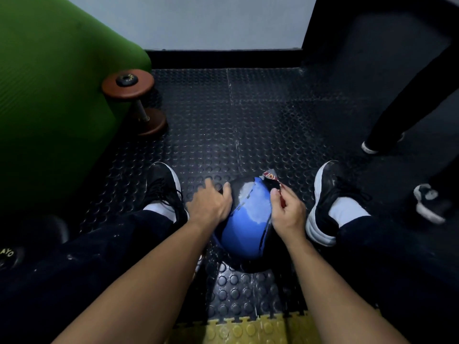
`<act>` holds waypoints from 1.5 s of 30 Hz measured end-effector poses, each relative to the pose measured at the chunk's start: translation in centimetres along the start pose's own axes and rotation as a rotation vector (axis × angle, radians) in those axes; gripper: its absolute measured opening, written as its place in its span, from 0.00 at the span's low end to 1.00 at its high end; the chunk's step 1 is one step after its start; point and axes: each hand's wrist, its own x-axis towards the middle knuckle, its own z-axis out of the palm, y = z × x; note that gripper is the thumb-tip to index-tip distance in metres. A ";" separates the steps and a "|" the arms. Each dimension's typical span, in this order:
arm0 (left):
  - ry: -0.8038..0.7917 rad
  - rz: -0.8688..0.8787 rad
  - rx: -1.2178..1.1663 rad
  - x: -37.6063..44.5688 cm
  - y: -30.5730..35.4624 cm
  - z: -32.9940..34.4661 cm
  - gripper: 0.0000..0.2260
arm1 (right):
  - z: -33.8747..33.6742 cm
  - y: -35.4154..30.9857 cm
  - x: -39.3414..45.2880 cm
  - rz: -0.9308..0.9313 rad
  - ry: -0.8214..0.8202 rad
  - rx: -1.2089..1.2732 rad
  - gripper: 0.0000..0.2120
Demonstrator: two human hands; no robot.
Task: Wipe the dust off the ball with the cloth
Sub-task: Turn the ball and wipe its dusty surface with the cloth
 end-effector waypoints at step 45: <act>-0.028 0.033 -0.507 -0.3 -2.0 2.7 0.23 | 3.2 -3.2 -3.0 -0.113 0.049 -0.222 0.18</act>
